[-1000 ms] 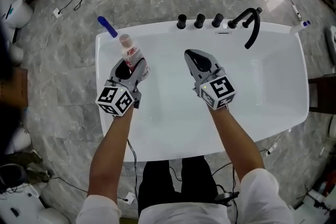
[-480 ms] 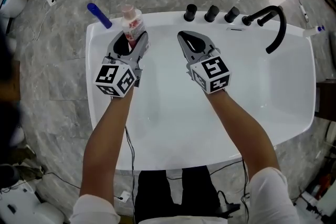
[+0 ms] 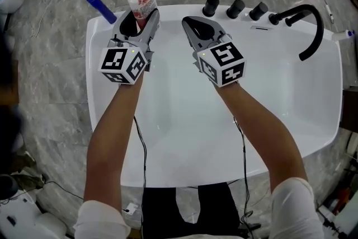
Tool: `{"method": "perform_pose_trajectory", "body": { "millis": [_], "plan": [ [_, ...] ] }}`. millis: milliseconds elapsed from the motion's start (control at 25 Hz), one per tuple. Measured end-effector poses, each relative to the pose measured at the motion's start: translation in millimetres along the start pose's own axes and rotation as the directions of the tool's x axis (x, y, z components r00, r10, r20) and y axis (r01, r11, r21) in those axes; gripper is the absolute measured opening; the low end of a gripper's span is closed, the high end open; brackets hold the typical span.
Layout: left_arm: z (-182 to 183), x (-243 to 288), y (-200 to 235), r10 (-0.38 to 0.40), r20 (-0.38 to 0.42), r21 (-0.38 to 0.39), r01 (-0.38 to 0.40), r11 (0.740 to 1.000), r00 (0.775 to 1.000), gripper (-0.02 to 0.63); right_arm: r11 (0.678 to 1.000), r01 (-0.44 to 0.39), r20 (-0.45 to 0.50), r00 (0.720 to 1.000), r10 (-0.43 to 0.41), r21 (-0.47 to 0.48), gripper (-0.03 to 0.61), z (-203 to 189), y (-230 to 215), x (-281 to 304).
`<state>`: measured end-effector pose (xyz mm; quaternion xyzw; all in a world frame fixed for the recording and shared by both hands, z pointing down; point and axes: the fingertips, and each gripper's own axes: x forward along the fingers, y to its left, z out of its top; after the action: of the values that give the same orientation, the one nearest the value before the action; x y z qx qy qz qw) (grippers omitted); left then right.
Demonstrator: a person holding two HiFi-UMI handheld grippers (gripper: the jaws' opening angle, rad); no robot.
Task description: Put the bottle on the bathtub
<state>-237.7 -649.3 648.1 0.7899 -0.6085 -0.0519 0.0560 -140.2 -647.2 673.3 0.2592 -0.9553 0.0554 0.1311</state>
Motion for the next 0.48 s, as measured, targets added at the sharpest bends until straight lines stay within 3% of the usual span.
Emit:
{"method": "perform_pose_trajectory", "body": {
  "millis": [160, 480],
  "plan": [
    [-18.7, 14.3, 12.8, 0.024, 0.006, 0.008, -0.024, 1.000, 1.000, 0.225, 1.000, -0.009, -0.002, 1.000, 0.009, -0.010, 0.015, -9.4, -4.6, 6.2],
    [-43.4, 31.2, 45.5, 0.082, 0.008, 0.006, -0.082, 0.997, 0.997, 0.225, 0.998, 0.008, -0.008, 1.000, -0.008, 0.066, 0.017, -40.1, -5.1, 28.4]
  ]
}}
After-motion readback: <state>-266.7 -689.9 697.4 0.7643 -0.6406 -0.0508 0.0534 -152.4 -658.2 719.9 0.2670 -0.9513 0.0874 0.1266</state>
